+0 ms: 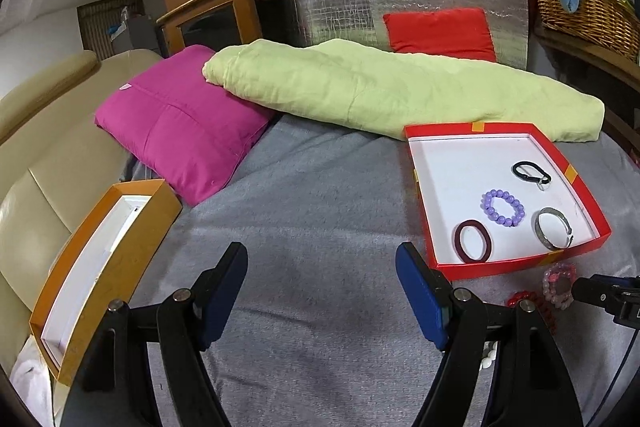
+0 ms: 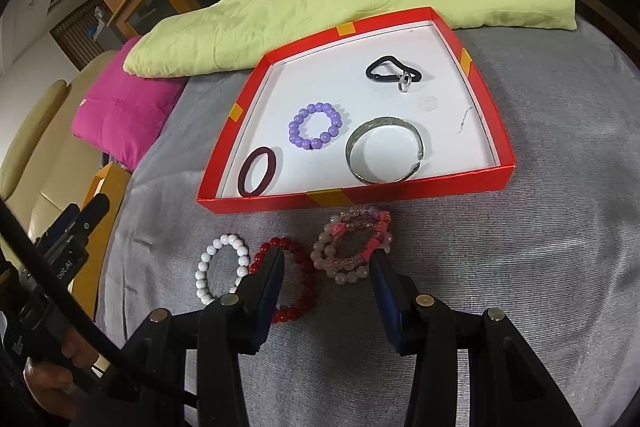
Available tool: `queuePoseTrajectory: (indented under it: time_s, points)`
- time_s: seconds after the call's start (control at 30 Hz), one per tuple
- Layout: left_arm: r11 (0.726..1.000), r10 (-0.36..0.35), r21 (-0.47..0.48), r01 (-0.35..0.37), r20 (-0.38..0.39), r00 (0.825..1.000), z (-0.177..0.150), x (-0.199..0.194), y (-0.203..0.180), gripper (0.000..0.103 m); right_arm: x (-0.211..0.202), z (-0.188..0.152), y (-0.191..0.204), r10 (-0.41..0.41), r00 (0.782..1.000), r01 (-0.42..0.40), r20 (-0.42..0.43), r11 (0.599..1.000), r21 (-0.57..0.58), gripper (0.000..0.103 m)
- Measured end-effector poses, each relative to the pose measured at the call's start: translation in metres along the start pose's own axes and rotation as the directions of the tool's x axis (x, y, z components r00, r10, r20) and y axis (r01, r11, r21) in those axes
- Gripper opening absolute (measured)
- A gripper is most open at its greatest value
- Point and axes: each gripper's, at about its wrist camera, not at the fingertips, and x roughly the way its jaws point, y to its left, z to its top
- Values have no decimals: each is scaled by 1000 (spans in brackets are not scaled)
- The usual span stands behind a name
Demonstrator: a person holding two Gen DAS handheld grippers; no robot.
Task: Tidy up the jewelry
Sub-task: 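Withdraw both open tools from the box and move toward the red and pink bracelets, then grasp the red bead bracelet with the left tool while the right tool grasps the pink bead bracelet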
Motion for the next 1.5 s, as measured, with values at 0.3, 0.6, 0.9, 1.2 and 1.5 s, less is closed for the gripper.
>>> queuePoseTrajectory:
  time_s: [0.3,0.6,0.9,1.2,1.5]
  points:
    - [991,-123,40,126,-75,990,-7,11,-11,77,-3,6,-26,26,1000,-25,-7,996,81,44]
    - [942,-311,88,325,-136,941,-16,15,-41,69,3,14,-33,49,999,-47,-12,990,134,34]
    - [894,-397,129,430,-219,891,-23,29,-71,53,24,19,-36,-29,999,34,-37,990,134,18]
    - [841,-463,172,513,-263,847,-27,33,-94,53,11,18,-47,-55,998,57,-23,991,119,8]
    - [813,-486,187,552,-304,819,-27,45,-114,43,-12,16,-77,-48,999,47,1,983,175,8]
